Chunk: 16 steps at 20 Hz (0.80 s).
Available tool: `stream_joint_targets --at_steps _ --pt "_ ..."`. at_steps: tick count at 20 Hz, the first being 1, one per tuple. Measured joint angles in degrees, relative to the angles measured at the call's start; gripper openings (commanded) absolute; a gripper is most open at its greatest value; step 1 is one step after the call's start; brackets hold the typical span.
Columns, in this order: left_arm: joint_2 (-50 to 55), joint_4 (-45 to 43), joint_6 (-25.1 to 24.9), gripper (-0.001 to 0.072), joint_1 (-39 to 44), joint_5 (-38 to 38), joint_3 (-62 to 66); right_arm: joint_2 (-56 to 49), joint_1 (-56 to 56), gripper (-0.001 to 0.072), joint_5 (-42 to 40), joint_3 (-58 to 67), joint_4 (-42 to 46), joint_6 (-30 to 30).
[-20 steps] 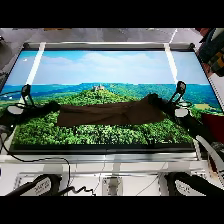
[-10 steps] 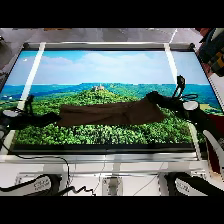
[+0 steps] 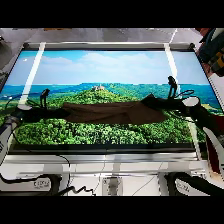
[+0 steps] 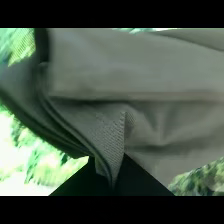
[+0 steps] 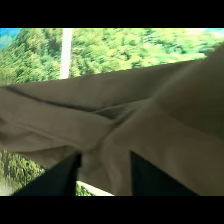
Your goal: Fold the clothes and pants, and hang the long-sleeved shirts on hangers.
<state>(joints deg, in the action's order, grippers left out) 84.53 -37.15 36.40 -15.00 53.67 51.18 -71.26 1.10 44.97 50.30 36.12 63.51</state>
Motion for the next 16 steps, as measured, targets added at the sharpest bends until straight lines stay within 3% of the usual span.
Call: stream_joint_targets --at_steps 1,7,16 --pt "-0.5 0.2 -0.4 0.0009 0.9 1.4 1.7 -0.6 1.4 0.0017 -1.3 0.5 0.1 0.2" --pt "-9.5 0.8 -1.1 0.0009 2.8 12.2 9.6 -6.8 13.4 0.0015 -16.2 6.4 -0.2 3.7" --pt "-28.0 1.0 2.1 0.0009 3.5 14.5 11.5 -25.5 34.9 0.0015 -20.4 22.7 -6.9 15.2"
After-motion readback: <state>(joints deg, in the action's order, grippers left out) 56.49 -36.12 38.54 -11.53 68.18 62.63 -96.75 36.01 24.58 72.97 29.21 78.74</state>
